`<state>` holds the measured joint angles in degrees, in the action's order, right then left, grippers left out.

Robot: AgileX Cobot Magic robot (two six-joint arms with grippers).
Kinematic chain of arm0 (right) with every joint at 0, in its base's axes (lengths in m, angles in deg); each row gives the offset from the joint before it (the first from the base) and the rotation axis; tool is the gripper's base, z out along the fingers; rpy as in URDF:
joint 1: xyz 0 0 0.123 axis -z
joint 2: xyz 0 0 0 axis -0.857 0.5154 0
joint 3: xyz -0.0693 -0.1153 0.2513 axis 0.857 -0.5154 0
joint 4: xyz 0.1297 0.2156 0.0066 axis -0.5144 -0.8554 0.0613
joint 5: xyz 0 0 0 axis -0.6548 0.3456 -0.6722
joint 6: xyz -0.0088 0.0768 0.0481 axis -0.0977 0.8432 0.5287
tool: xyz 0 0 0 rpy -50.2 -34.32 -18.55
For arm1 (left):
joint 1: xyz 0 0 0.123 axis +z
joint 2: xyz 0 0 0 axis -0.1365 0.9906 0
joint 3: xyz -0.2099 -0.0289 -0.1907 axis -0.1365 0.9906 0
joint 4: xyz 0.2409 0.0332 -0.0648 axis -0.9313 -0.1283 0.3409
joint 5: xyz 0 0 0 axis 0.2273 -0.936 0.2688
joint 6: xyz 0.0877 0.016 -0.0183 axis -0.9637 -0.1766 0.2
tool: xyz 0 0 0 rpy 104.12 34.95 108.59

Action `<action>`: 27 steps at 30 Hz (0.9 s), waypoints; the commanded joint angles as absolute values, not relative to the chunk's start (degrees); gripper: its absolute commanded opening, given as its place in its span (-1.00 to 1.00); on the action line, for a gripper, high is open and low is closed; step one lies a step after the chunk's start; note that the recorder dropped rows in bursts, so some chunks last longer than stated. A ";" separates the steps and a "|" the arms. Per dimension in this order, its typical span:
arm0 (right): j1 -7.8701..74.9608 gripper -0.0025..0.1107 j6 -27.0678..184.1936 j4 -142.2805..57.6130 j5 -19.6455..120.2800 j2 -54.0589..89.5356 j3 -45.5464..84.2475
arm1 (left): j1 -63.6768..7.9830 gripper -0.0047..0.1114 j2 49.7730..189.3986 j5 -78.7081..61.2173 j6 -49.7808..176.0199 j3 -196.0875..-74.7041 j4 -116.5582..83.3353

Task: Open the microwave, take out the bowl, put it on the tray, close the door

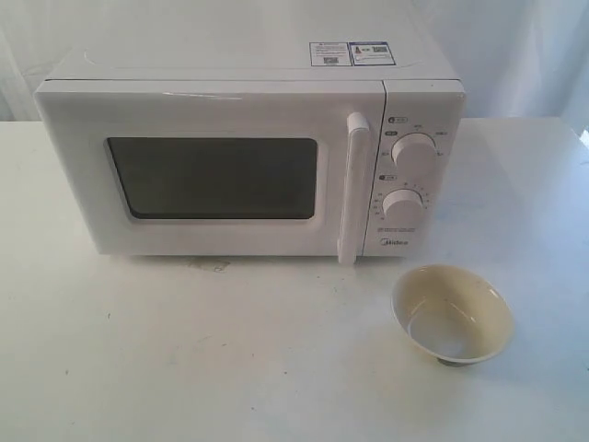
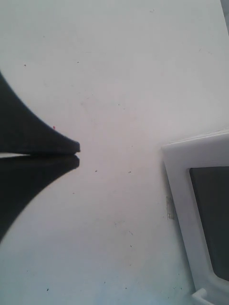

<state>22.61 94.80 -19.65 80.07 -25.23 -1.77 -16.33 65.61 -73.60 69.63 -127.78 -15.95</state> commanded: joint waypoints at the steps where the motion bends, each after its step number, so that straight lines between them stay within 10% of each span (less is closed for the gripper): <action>1: 26.03 -0.96 97.61 -21.65 79.21 -35.25 -8.60 | -16.51 -0.92 65.13 -76.80 70.14 -127.47 -15.57; 17: 54.10 -0.96 97.58 -22.77 59.36 -54.06 -42.42 | -16.51 -0.92 65.13 -76.81 70.14 -127.47 -15.57; 27: 54.98 -0.96 98.69 -24.40 70.88 -54.06 -45.55 | -16.51 -0.92 65.13 -76.81 70.14 -127.47 -15.57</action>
<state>54.68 98.53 -24.43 66.07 -53.72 -45.21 -16.33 65.61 -73.60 69.63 -127.78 -16.06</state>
